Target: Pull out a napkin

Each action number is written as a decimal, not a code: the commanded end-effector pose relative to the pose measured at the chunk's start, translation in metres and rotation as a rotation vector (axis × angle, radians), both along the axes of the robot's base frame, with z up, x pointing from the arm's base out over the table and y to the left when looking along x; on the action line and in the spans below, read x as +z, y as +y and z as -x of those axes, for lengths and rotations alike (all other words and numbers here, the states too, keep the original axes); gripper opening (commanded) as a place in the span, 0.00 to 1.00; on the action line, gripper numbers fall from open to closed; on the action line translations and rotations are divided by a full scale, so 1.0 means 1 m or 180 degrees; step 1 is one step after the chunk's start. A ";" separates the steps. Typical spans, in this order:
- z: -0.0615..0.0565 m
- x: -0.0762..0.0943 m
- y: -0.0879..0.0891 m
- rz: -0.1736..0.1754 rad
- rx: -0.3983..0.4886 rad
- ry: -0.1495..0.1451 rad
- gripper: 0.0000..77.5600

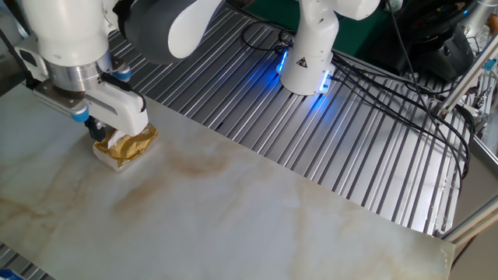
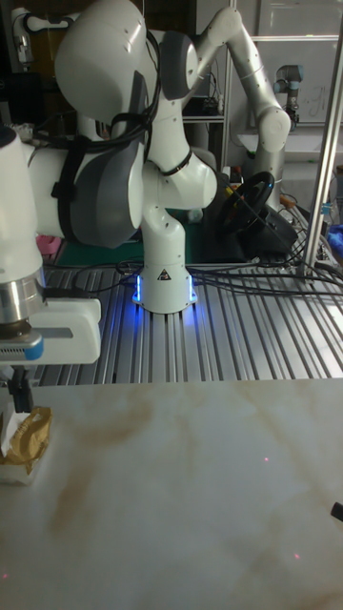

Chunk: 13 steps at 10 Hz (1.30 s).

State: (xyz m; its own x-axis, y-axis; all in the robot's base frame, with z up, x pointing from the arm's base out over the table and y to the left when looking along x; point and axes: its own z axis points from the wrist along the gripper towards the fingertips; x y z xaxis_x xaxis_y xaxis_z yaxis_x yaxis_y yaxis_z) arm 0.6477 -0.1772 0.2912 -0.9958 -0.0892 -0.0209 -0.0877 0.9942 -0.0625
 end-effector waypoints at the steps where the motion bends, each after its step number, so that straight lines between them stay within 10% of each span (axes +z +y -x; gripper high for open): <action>1: -0.001 0.004 -0.001 0.0015 -0.0163 0.0027 0.00; 9: 0.002 0.010 -0.004 -0.0014 -0.0315 0.0032 0.00; 13: 0.012 -0.007 -0.015 -0.0037 -0.0239 -0.0117 0.00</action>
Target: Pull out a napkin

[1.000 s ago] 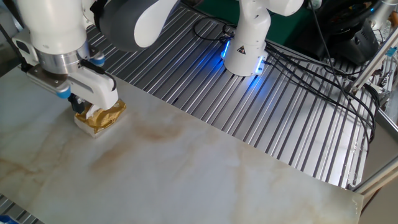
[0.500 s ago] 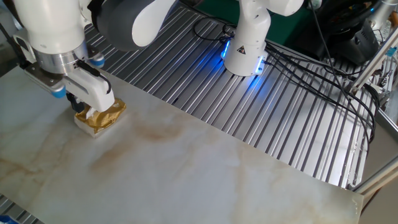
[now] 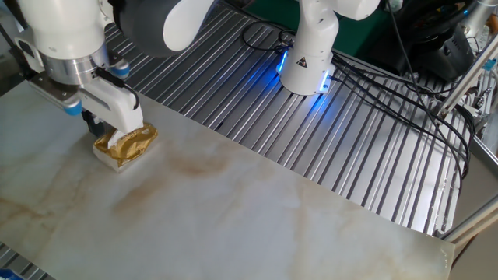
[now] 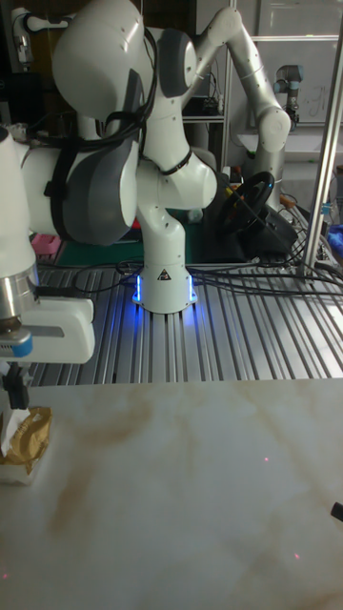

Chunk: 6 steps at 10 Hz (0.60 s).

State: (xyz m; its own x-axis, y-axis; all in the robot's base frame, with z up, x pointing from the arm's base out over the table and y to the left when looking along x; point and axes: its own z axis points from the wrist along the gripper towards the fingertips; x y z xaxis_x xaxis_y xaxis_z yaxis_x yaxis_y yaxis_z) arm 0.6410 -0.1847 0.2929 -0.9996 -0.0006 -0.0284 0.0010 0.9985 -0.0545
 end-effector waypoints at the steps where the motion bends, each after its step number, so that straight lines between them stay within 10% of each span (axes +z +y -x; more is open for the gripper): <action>1: 0.007 -0.013 -0.012 -0.0021 0.0063 -0.0121 0.00; 6: 0.019 -0.014 -0.023 -0.0031 0.0087 -0.0131 0.00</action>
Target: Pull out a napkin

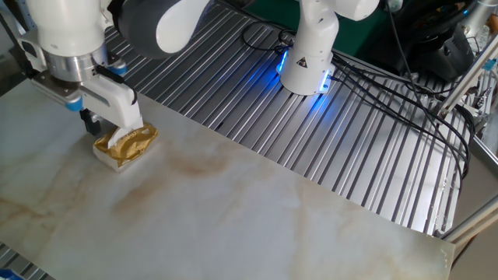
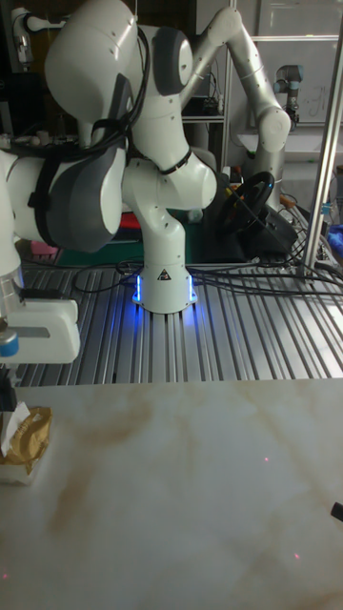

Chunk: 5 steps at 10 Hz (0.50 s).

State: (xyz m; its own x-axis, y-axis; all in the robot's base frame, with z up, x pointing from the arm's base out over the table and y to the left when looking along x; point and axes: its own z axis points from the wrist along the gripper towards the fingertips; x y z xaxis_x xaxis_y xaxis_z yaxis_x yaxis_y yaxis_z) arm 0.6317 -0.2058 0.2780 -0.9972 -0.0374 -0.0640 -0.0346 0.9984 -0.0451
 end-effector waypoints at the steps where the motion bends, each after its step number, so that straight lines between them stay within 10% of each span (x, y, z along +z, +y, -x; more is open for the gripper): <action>1: 0.016 -0.004 -0.003 -0.0006 -0.0040 -0.0040 0.00; 5: 0.029 -0.022 -0.021 -0.0029 0.0031 -0.0124 0.00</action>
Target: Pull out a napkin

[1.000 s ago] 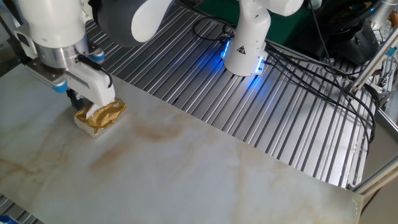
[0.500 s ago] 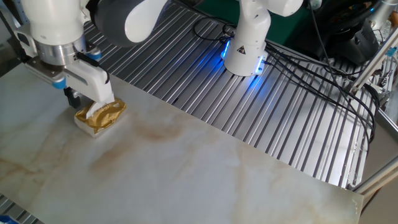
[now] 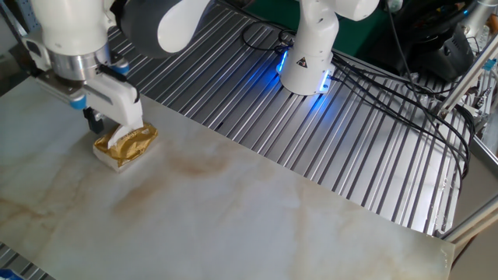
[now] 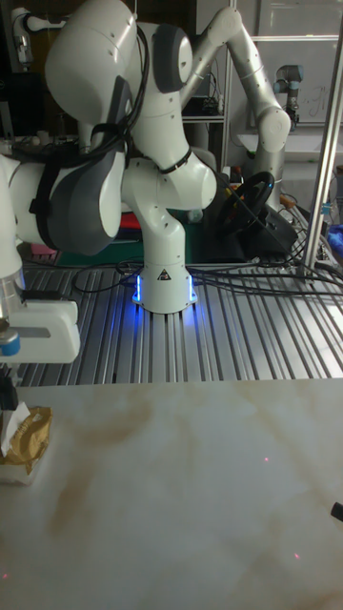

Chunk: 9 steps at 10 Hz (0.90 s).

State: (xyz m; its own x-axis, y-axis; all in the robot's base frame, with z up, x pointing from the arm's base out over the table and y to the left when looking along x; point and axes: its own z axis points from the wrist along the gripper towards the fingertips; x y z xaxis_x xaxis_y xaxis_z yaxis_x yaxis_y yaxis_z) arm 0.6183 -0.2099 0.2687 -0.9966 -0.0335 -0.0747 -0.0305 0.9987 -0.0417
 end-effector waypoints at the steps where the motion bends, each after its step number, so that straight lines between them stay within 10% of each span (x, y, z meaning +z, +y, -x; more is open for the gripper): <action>1: 0.019 -0.015 -0.021 -0.0018 0.0057 -0.0097 0.00; 9: 0.047 -0.041 -0.042 -0.0009 0.0122 0.0080 0.00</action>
